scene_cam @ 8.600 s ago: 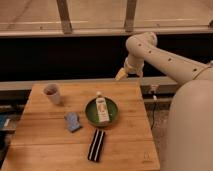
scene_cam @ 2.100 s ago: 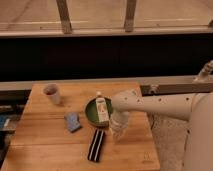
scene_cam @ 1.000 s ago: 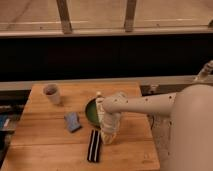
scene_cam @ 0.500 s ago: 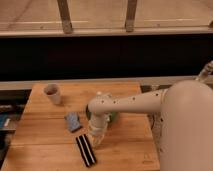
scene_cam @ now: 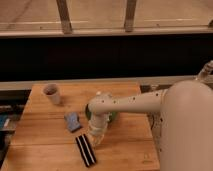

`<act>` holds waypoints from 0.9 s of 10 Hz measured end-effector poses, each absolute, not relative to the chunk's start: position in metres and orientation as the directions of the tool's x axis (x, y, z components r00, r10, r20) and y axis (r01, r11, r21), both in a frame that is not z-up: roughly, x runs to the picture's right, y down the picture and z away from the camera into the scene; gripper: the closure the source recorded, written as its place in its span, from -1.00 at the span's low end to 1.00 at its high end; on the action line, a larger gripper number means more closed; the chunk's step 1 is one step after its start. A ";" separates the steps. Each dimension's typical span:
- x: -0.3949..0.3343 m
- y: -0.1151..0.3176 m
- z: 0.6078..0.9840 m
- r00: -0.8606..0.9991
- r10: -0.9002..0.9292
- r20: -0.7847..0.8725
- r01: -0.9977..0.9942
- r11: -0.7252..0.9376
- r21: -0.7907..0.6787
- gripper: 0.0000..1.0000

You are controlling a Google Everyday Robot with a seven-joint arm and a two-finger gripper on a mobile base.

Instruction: Push the eraser across the table

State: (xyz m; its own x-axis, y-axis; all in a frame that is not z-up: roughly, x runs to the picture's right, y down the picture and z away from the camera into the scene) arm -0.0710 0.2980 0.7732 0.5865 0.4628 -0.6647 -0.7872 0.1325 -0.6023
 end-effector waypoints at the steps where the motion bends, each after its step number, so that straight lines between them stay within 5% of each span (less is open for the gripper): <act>1: -0.078 0.304 0.777 0.603 0.443 -0.663 -0.775 0.132 -0.618 1.00; 9: -0.085 0.307 0.775 0.623 0.429 -0.654 -0.761 0.136 -0.635 1.00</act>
